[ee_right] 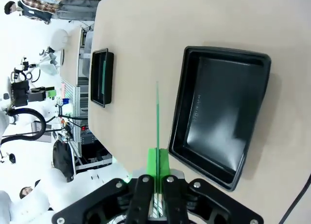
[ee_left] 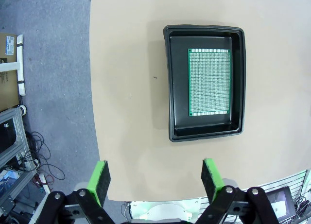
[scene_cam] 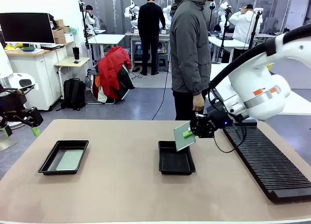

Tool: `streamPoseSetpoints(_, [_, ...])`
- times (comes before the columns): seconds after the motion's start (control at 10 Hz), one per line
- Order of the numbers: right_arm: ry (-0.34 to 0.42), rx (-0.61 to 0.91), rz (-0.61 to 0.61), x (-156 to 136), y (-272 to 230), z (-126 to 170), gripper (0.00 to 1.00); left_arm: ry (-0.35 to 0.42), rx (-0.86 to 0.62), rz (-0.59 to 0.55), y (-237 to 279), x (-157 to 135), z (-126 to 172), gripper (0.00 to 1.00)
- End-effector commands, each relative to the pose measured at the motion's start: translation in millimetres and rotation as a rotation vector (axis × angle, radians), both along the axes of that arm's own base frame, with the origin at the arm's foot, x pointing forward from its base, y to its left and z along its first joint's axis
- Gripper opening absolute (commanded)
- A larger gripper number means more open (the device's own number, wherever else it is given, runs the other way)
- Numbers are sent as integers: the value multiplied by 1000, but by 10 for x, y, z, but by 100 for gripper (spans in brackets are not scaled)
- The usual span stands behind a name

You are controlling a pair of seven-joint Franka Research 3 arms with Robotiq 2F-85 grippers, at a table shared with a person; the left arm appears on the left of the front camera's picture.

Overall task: Inspect and transfer BCBs to ESD trays.
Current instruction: Pick up the Blank PCB from the PCB Rack and place it in the right ESD tray.

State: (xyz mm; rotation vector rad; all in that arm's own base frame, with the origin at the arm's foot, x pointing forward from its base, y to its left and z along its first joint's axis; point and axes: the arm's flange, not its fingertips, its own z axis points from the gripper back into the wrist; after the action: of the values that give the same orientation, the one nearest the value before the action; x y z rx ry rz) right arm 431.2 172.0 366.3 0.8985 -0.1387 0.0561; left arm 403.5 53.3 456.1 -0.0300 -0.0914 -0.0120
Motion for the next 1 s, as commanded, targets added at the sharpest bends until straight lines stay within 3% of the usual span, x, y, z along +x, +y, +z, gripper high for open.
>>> streamPoseSetpoints(0.0, [-29,23,-8,126,129,-275,3,0,0,-7,10,-7,-16,100])
streamPoseSetpoints(0.9, [19,23,-30,313,294,-956,3,0,0,-7,10,-7,-16,100])
